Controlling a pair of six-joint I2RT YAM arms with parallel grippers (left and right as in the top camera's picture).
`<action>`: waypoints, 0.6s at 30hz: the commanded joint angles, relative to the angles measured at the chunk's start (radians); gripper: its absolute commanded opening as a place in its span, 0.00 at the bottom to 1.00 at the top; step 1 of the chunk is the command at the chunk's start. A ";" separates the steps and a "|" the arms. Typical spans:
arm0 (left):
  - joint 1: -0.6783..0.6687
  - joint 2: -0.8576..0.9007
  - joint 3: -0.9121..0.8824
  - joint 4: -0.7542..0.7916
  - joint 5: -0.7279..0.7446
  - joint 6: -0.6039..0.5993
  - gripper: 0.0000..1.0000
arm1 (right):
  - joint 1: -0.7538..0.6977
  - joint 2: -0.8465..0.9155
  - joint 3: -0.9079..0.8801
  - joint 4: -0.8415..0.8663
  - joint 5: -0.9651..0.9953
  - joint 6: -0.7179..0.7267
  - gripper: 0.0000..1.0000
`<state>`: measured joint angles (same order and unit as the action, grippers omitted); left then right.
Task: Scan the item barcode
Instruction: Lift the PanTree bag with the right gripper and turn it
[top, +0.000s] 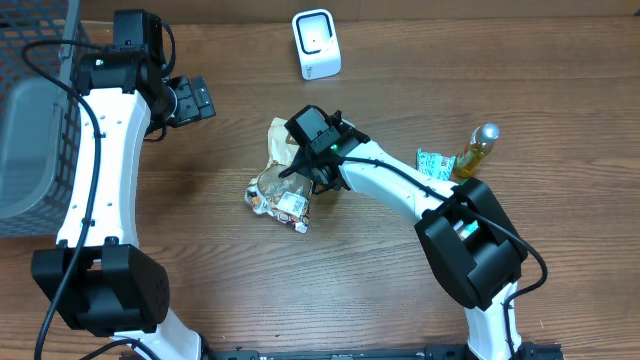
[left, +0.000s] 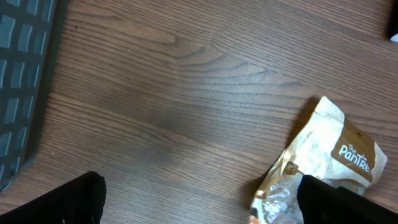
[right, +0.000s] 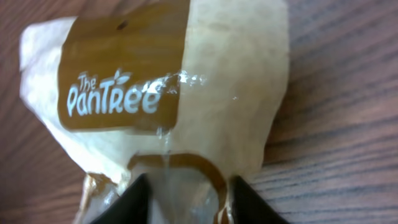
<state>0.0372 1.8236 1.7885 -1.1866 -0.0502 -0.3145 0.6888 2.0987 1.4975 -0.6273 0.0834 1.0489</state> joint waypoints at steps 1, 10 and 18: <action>-0.003 0.004 -0.001 -0.002 -0.009 0.000 1.00 | -0.001 0.008 -0.008 -0.002 -0.005 0.006 0.17; -0.003 0.004 -0.001 -0.002 -0.009 0.000 1.00 | -0.048 -0.048 0.033 -0.139 -0.014 0.002 0.09; -0.003 0.004 -0.001 -0.002 -0.009 0.000 1.00 | -0.113 -0.106 0.036 -0.224 -0.060 -0.008 0.24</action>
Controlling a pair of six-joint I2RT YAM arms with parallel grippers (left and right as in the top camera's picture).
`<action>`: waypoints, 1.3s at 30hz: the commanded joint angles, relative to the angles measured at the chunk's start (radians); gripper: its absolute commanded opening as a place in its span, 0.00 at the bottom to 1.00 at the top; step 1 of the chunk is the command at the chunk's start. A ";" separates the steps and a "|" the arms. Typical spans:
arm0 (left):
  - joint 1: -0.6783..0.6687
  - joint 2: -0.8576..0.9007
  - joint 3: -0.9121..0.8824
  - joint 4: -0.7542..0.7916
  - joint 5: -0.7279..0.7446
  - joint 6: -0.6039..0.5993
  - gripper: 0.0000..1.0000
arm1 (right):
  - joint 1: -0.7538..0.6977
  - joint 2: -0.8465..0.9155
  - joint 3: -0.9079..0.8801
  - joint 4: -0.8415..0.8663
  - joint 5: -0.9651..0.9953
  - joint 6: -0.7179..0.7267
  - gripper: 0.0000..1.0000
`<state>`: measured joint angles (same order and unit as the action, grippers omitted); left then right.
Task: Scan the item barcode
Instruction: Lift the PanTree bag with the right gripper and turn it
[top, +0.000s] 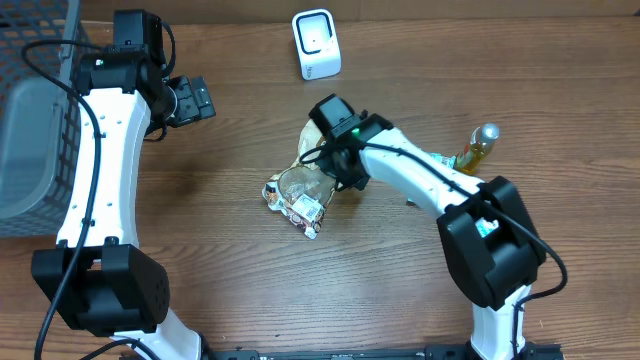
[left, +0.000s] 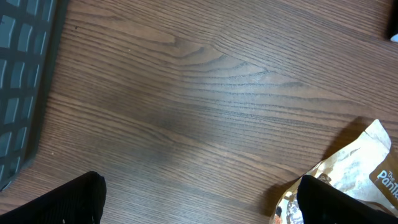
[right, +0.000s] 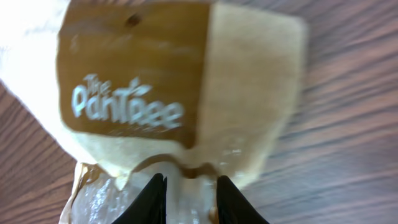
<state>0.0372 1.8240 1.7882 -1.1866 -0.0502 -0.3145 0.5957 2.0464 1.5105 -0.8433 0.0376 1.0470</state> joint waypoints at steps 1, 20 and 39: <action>-0.003 0.003 0.000 -0.002 -0.009 0.000 1.00 | -0.030 -0.059 0.023 -0.009 -0.014 -0.011 0.24; -0.003 0.003 -0.001 -0.002 -0.009 0.000 1.00 | -0.117 -0.019 0.014 0.203 -0.032 -0.503 0.68; -0.003 0.003 -0.001 -0.002 -0.009 0.000 1.00 | -0.088 0.015 -0.012 -0.018 -0.408 -0.502 0.85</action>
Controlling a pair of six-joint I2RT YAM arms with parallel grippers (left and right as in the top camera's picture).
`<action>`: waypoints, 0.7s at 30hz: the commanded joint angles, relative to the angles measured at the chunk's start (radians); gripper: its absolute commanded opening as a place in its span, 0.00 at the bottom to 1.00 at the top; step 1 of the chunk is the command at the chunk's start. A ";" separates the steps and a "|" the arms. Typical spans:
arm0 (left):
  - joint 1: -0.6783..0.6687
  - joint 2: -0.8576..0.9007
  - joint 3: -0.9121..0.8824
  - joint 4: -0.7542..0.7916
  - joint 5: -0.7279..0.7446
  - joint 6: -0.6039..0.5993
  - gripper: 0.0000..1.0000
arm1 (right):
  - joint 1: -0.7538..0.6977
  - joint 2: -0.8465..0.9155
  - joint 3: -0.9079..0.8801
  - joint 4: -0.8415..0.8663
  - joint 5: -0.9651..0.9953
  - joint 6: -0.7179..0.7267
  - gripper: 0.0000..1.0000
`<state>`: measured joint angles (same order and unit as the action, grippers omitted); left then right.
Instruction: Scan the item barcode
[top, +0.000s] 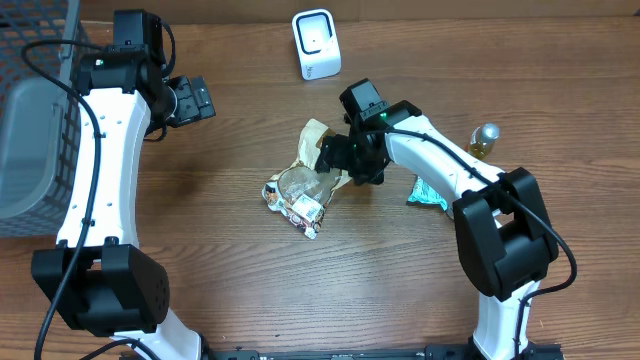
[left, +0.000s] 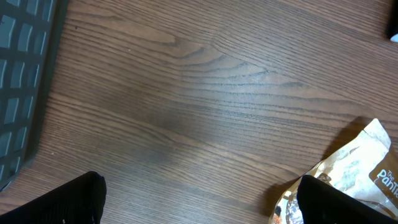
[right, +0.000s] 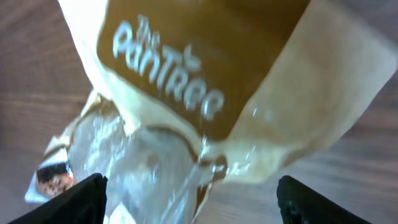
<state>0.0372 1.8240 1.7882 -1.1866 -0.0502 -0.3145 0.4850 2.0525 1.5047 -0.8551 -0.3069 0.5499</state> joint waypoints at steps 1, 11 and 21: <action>-0.003 0.003 0.000 -0.002 -0.009 0.000 0.99 | 0.031 0.009 -0.006 -0.012 -0.071 -0.005 0.85; -0.003 0.003 -0.001 -0.002 -0.009 0.000 0.99 | 0.193 0.009 -0.006 -0.007 -0.080 0.003 0.86; -0.003 0.003 -0.001 -0.002 -0.009 0.000 1.00 | 0.322 0.009 -0.006 0.177 -0.045 0.002 0.93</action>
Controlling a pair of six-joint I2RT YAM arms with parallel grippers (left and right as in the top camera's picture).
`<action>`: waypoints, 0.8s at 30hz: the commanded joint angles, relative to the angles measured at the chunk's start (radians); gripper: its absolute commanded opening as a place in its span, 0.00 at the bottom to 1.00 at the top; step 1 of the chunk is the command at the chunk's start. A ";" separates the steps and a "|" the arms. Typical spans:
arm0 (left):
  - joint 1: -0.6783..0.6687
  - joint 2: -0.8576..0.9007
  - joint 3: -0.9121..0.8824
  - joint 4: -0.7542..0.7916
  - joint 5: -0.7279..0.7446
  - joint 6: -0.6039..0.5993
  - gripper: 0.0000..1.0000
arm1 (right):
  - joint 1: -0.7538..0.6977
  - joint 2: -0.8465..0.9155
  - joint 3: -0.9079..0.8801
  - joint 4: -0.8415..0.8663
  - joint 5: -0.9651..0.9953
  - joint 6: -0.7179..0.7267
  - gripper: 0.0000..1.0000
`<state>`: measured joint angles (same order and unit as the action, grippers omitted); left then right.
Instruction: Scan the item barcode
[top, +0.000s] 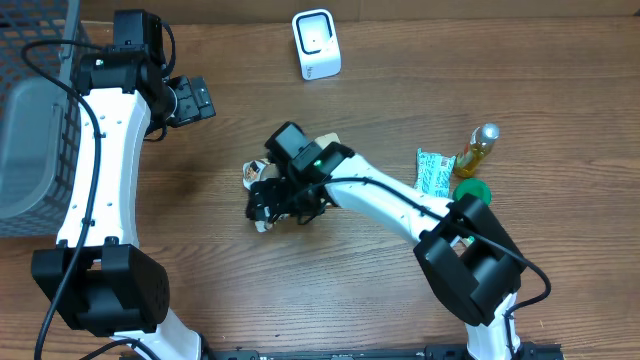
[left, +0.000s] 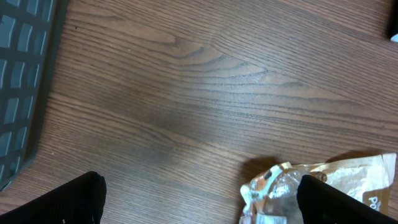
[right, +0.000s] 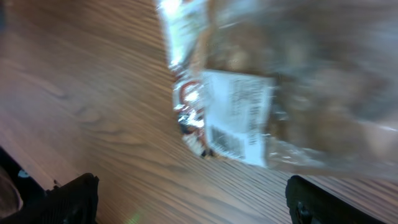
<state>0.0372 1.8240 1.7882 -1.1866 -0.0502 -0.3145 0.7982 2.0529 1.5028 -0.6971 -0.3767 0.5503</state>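
Observation:
The snack bag (top: 257, 174), tan paper top and clear crinkly lower end, lies flat on the wooden table. Its white label with a barcode (right: 239, 118) faces up in the right wrist view. My right gripper (top: 282, 205) hovers open over that lower end, its fingers (right: 74, 199) wide apart with nothing between them. The white barcode scanner (top: 316, 44) stands at the table's far edge. My left gripper (top: 190, 100) hangs open at the upper left, away from the bag (left: 298, 193), which shows by its right finger.
A dark plastic basket (top: 30, 110) fills the left edge and shows at the side of the left wrist view (left: 25, 81). A small bottle (top: 479, 147), a green packet (top: 433, 170) and a green cap (top: 468, 192) sit at the right.
My right gripper, still open, has gone from the bag's tan top to its clear labelled end on the left. The bag has shifted left and lies differently. The left arm is unchanged.
My right gripper was shut on the bag near its tan top, and then held it a little further right. By 0.7 s ago it had let go and stood open above the top. Now it is open over the barcode label end.

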 joint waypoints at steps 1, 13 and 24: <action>-0.003 0.003 -0.001 -0.002 -0.009 0.000 1.00 | 0.009 0.008 -0.003 0.030 0.023 0.002 0.93; -0.003 0.003 -0.001 -0.002 -0.009 0.000 0.99 | -0.171 -0.051 0.146 -0.152 -0.136 -0.320 1.00; -0.003 0.003 0.000 -0.002 -0.009 0.000 1.00 | -0.300 -0.047 0.131 -0.199 0.002 -0.319 1.00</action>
<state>0.0372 1.8240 1.7882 -1.1866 -0.0502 -0.3141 0.4904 2.0430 1.6321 -0.8989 -0.4026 0.2497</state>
